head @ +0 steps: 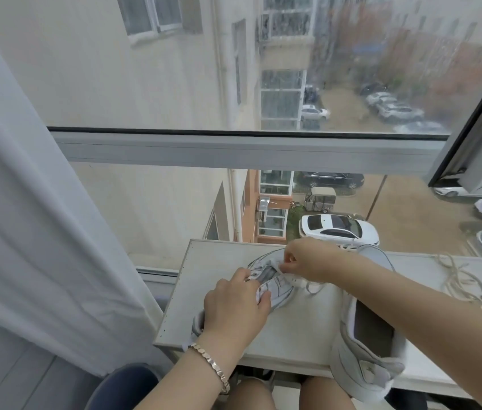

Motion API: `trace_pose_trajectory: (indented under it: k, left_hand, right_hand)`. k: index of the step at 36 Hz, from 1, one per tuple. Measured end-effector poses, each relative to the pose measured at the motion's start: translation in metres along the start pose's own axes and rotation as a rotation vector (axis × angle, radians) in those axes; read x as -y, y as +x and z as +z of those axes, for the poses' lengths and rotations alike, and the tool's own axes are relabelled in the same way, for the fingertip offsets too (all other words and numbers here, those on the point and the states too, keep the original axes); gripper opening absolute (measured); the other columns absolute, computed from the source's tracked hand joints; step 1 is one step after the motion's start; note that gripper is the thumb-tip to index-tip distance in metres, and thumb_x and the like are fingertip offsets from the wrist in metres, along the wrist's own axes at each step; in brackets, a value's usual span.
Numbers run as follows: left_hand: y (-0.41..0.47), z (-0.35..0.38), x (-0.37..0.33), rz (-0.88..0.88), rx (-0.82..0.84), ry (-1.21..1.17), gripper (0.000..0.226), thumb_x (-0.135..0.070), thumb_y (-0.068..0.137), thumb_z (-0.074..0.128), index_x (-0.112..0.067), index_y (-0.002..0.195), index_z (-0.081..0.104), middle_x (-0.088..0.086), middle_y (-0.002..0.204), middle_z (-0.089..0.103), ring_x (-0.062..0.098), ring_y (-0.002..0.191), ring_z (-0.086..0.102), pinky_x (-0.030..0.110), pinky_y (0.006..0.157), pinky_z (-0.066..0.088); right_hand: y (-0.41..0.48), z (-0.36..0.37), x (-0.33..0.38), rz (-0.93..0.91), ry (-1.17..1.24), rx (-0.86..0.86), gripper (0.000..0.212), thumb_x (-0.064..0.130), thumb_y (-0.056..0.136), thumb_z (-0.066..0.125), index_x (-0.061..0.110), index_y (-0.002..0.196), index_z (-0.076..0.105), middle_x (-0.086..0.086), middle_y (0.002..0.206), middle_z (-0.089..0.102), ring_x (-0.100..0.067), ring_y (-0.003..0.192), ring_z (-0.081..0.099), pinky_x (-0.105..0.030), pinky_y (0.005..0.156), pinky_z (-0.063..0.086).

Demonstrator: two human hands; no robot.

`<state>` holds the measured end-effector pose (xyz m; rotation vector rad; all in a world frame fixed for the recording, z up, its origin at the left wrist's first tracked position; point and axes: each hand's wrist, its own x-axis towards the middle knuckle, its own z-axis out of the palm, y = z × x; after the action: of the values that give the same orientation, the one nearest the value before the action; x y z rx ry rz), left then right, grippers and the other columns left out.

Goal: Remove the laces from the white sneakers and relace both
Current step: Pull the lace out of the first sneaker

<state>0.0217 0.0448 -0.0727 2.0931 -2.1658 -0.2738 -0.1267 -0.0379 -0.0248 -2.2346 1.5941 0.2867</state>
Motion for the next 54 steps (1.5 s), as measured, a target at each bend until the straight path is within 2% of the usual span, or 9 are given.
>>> trace_pose_trajectory:
  k: [14, 24, 27, 31, 37, 43, 46, 50, 54]
  left_hand:
    - [0.000, 0.000, -0.001, -0.003, 0.005, 0.019, 0.040, -0.050, 0.093, 0.032, -0.031, 0.118, 0.059, -0.016, 0.133, 0.042, 0.020, 0.101, 0.052, 0.026, 0.066, 0.032]
    - [0.000, -0.001, -0.002, -0.007, 0.014, 0.014, 0.040, -0.051, 0.094, 0.032, -0.034, 0.119, 0.058, -0.019, 0.137, 0.039, 0.017, 0.105, 0.051, 0.026, 0.068, 0.034]
    - [0.000, -0.002, -0.002, -0.009, 0.013, 0.023, 0.039, -0.051, 0.094, 0.032, -0.035, 0.119, 0.057, -0.020, 0.137, 0.039, 0.016, 0.105, 0.051, 0.026, 0.069, 0.034]
    - [0.000, -0.004, -0.002, -0.003, 0.015, 0.024, 0.040, -0.051, 0.094, 0.031, -0.036, 0.121, 0.056, -0.020, 0.138, 0.037, 0.016, 0.106, 0.051, 0.025, 0.069, 0.034]
    - [-0.001, -0.004, -0.004, -0.002, 0.002, 0.037, 0.040, -0.050, 0.095, 0.030, -0.034, 0.123, 0.054, -0.016, 0.137, 0.038, 0.018, 0.105, 0.051, 0.027, 0.070, 0.036]
    - [0.002, -0.008, -0.018, -0.077, -0.008, -0.053, 0.040, -0.051, 0.094, 0.035, -0.028, 0.123, 0.051, -0.007, 0.133, 0.043, 0.022, 0.108, 0.051, 0.031, 0.083, 0.041]
    - [0.004, -0.019, -0.023, -0.034, -0.042, -0.203, 0.057, -0.060, 0.082, 0.051, -0.028, 0.127, 0.039, -0.010, 0.130, 0.043, 0.017, 0.119, 0.041, 0.035, 0.106, 0.025]
    - [0.011, -0.058, -0.034, 0.124, 0.098, -0.907, 0.113, -0.067, 0.051, 0.076, -0.042, 0.139, 0.010, -0.024, 0.141, 0.020, -0.004, 0.127, 0.021, 0.021, 0.101, 0.020]
    - [0.022, -0.097, -0.057, 0.266, 0.108, -1.396, 0.108, -0.056, 0.042, 0.085, -0.031, 0.132, 0.032, -0.017, 0.134, 0.046, 0.002, 0.128, 0.040, 0.024, 0.099, 0.039]
  right_hand:
    - [-0.006, 0.004, -0.001, -0.070, 0.142, 0.072, 0.040, 0.025, 0.097, 0.039, 0.014, 0.058, 0.033, 0.001, 0.056, 0.031, -0.012, 0.048, 0.028, -0.020, 0.046, 0.025]
    - [-0.060, -0.053, -0.046, -0.278, 0.868, -0.354, 0.032, 0.022, 0.094, 0.044, 0.001, 0.086, 0.067, 0.018, 0.084, 0.064, -0.002, 0.064, 0.056, -0.009, 0.058, 0.043]
    - [-0.068, -0.048, -0.036, -0.303, 1.145, -0.276, 0.033, 0.015, 0.098, 0.039, 0.009, 0.079, 0.066, 0.008, 0.069, 0.066, -0.010, 0.061, 0.052, -0.017, 0.057, 0.043]
    - [-0.079, -0.059, -0.009, -0.328, 1.520, -0.219, 0.042, 0.005, 0.090, 0.031, 0.021, 0.051, 0.034, 0.004, 0.049, 0.027, -0.008, 0.034, 0.030, -0.015, 0.035, 0.029]
    - [-0.076, -0.076, -0.004, -0.121, 0.912, -0.421, 0.037, 0.016, 0.095, 0.042, 0.011, 0.058, 0.042, 0.010, 0.038, 0.036, -0.006, 0.034, 0.030, -0.008, 0.033, 0.025]
    - [-0.056, -0.056, 0.008, -0.061, 1.022, -0.354, 0.036, 0.020, 0.095, 0.045, 0.014, 0.060, 0.040, 0.005, 0.048, 0.035, -0.007, 0.037, 0.032, -0.012, 0.036, 0.029]
    - [-0.056, -0.064, 0.013, -0.046, 1.257, -0.305, 0.037, 0.021, 0.095, 0.046, 0.017, 0.058, 0.041, 0.006, 0.048, 0.034, -0.006, 0.036, 0.031, -0.017, 0.042, 0.027]
    - [-0.066, -0.084, 0.020, -0.157, 1.538, -0.263, 0.037, 0.024, 0.097, 0.045, 0.019, 0.060, 0.043, 0.006, 0.052, 0.029, -0.006, 0.038, 0.023, -0.015, 0.040, 0.027]
    - [-0.079, -0.107, 0.028, -0.300, 1.588, -0.297, 0.033, 0.029, 0.097, 0.044, 0.019, 0.065, 0.046, 0.010, 0.051, 0.030, -0.004, 0.039, 0.023, -0.015, 0.041, 0.022]
